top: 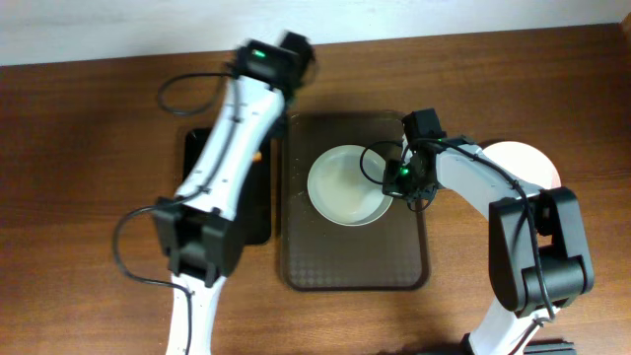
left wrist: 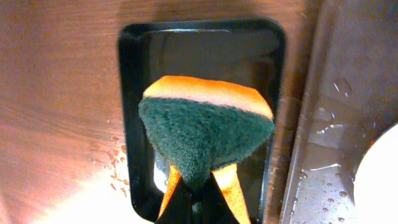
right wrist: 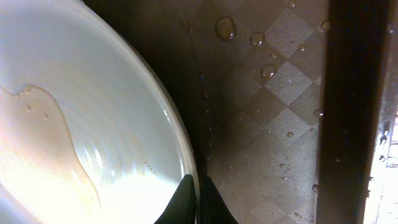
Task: Clean dirty plates on tray and stack at the side
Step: 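Return the sponge to the black tray and release it, then lift the white plate with the right gripper and carry it right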
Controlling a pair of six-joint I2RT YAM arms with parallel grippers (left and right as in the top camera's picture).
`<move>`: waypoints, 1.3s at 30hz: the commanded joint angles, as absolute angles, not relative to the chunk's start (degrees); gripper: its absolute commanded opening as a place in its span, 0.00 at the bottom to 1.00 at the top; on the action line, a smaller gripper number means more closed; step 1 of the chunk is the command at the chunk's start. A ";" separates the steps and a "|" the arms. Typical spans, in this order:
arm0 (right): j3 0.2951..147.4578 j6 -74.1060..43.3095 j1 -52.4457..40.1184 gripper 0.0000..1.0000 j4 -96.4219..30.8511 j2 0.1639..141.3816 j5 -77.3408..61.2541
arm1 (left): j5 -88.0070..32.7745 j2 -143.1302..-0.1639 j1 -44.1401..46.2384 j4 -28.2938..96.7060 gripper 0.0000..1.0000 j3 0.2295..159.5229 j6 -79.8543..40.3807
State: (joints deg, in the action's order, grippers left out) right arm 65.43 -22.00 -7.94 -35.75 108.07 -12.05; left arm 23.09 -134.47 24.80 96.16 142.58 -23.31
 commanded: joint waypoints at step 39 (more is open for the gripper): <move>79.61 -6.44 -15.20 0.04 -40.91 98.13 -15.68 | 11.81 -92.66 -1.15 84.93 1.00 119.22 -11.88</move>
